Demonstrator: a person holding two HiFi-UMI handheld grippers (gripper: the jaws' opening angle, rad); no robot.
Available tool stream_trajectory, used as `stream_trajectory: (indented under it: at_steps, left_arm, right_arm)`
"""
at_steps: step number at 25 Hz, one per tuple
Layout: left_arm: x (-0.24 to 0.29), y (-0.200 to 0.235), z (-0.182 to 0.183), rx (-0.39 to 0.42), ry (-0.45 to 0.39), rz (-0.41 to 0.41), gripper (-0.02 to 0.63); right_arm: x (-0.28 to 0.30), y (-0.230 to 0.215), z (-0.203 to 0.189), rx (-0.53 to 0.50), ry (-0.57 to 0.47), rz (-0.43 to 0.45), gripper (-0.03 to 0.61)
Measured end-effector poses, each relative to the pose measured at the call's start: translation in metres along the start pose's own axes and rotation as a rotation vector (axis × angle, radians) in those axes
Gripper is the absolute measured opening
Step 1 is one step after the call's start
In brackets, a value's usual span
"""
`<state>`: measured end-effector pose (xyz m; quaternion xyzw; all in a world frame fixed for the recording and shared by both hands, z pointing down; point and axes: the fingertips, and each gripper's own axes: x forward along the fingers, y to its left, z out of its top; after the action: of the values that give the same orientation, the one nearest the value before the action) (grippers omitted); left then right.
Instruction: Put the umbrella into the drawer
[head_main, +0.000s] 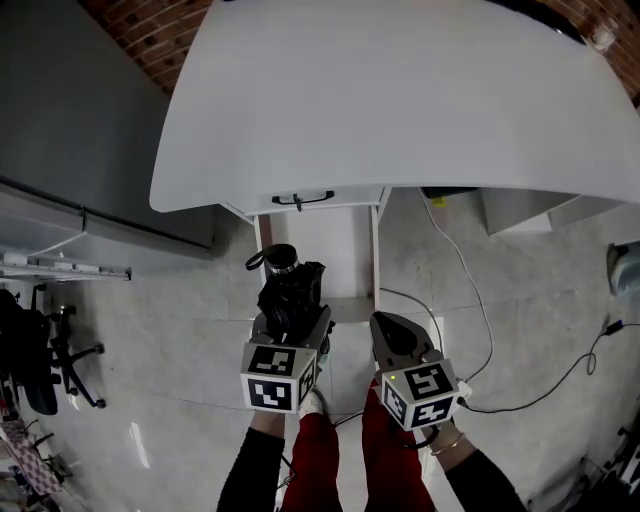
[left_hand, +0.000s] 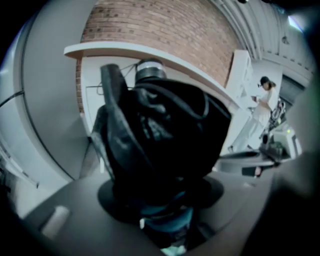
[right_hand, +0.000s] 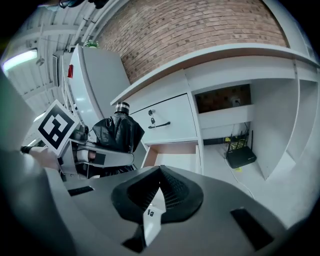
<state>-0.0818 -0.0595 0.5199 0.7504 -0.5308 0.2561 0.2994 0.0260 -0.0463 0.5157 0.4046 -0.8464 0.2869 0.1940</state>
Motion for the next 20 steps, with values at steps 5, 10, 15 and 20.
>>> stream_trajectory:
  at_steps: [5, 10, 15, 20]
  left_arm:
    - [0.04, -0.008, -0.007, 0.045, 0.021, -0.007, 0.242]
    - [0.072, -0.009, -0.008, 0.079, 0.048, -0.01, 0.244]
    - [0.099, -0.005, -0.012, 0.071, 0.075, -0.015, 0.244]
    - [0.121, 0.006, -0.02, 0.071, 0.088, -0.001, 0.244]
  right_arm:
    - [0.019, -0.022, -0.017, 0.026, 0.017, -0.014, 0.002]
    - [0.039, -0.035, -0.024, 0.032, 0.029, -0.022, 0.002]
    - [0.054, -0.048, -0.029, 0.04, 0.044, -0.029, 0.002]
    - [0.064, -0.058, -0.035, 0.042, 0.051, -0.045, 0.002]
